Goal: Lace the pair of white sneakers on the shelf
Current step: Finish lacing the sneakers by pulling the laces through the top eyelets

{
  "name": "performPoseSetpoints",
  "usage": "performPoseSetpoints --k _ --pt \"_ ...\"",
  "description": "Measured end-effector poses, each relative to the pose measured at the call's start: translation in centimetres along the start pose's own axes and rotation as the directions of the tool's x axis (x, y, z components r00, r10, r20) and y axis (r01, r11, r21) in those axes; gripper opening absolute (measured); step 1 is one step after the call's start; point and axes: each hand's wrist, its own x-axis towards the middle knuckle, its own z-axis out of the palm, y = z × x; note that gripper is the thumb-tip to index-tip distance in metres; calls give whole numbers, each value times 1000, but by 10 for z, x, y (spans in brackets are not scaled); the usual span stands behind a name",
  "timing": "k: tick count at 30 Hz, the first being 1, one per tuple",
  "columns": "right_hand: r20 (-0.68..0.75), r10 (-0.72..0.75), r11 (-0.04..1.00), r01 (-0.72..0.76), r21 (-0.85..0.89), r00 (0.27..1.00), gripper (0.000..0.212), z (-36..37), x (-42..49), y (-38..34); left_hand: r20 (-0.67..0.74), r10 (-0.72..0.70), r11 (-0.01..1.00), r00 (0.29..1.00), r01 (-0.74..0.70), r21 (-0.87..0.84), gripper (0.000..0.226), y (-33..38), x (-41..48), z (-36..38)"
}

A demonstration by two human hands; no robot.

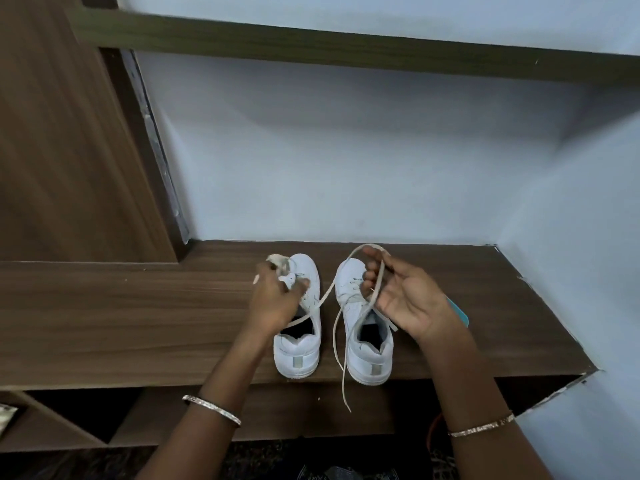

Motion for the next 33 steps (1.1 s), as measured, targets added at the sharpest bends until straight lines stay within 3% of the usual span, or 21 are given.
performPoseSetpoints --k 2,5,7,9,12,15,18,22,26,30,33 --pt "81 15 991 -25 133 997 27 11 2 3 109 48 988 993 -63 139 56 12 -8 6" --pt "125 -4 953 -34 302 992 24 22 6 7 52 211 908 976 -215 359 63 22 -25 18" --pt "119 -20 920 -29 392 993 23 25 8 10 -8 346 894 938 -327 305 42 25 -34 24" --pt "98 -29 885 -20 465 995 24 27 9 11 18 376 918 927 -375 132 22 25 -36 27" --pt "25 -52 845 31 534 998 30 26 11 10 202 326 945 923 -323 -47 48 24 -34 28" --pt "-28 -62 820 67 568 998 31 22 10 7 294 387 917 874 -398 -24 38 12 -30 26" --pt "-70 -82 895 105 433 994 29 9 9 7 251 341 936 906 -351 -3 29 7 -26 20" --pt "-157 -147 986 158 56 977 29 -16 6 11 170 242 897 955 -287 336 32 5 -20 6" --pt "-198 -131 990 118 -77 971 31 -25 -1 13 214 252 945 944 -288 157 36 4 -18 0" --pt "-159 -116 993 115 -16 980 32 -21 -3 16 339 141 988 930 -154 10 27 3 -22 10" --pt "-99 -133 989 138 47 986 29 -14 -4 19 447 151 985 882 -173 11 39 -4 -25 24"
